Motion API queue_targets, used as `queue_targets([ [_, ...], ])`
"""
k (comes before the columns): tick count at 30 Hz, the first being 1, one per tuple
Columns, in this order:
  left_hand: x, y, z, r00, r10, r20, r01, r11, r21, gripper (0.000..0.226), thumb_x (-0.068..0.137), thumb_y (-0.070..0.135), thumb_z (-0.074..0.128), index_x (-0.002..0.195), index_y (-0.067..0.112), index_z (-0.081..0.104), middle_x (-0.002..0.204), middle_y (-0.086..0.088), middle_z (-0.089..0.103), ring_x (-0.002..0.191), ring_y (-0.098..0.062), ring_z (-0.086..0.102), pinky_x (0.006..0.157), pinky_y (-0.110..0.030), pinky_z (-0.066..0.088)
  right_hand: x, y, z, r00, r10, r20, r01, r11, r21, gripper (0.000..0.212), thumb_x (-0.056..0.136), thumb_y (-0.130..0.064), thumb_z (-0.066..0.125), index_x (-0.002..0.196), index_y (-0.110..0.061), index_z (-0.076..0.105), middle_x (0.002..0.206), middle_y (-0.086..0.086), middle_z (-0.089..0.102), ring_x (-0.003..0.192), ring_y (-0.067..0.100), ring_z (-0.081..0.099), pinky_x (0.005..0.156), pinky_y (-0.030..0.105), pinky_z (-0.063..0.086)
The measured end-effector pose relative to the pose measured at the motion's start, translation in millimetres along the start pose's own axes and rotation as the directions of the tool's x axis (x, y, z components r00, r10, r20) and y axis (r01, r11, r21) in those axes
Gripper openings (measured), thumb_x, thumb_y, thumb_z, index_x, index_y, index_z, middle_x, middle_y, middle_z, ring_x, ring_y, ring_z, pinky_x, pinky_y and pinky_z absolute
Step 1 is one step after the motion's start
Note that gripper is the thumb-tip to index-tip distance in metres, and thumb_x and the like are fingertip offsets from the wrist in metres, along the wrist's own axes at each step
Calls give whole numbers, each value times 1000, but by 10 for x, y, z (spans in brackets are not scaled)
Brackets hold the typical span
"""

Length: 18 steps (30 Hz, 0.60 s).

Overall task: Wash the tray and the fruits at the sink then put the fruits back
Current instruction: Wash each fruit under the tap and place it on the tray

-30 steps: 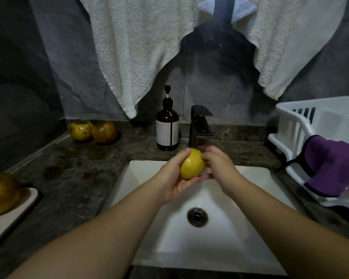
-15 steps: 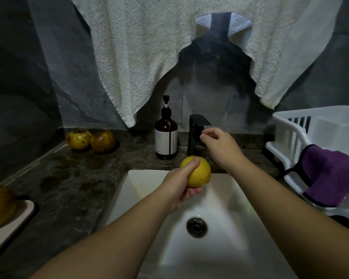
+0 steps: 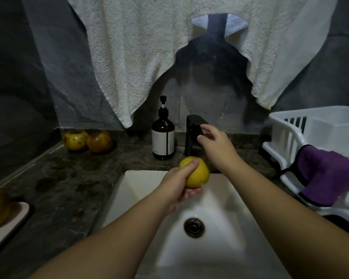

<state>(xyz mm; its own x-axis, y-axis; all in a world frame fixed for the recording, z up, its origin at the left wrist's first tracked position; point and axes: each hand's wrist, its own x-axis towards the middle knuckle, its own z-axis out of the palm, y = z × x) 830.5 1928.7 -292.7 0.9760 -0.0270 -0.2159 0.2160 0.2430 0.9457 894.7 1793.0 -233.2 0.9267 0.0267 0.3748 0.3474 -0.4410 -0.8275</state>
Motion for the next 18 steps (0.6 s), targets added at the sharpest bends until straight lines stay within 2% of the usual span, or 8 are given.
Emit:
queue_targets([
  [5, -3, 8, 10, 1000, -6, -9, 6, 1000, -18, 53, 88, 54, 76, 124, 20, 57, 101, -11, 77, 74, -24, 76, 49, -21, 52, 36, -40, -5, 1000, 14, 13, -14, 1000, -14, 50, 97, -33, 61, 145, -42, 49, 147, 4, 44, 132, 20, 47, 98, 32, 39],
  [12, -3, 22, 16, 1000, 10, -22, -11, 999, -40, 49, 89, 50, 76, 124, 22, 56, 109, -14, 75, 76, -24, 76, 47, -22, 52, 34, -63, -3, 997, 44, 63, -46, 998, 38, 55, 98, -30, 60, 149, -44, 44, 153, 7, 38, 139, 23, 41, 108, 36, 38],
  [18, -29, 21, 12, 999, 40, -11, -40, 998, -49, 50, 89, 43, 79, 129, 22, 59, 116, -14, 74, 85, -27, 78, 51, -23, 55, 30, -116, -35, 994, 59, 91, -61, 998, 25, 58, 98, -30, 59, 151, -46, 41, 156, 5, 37, 141, 23, 39, 103, 32, 34],
])
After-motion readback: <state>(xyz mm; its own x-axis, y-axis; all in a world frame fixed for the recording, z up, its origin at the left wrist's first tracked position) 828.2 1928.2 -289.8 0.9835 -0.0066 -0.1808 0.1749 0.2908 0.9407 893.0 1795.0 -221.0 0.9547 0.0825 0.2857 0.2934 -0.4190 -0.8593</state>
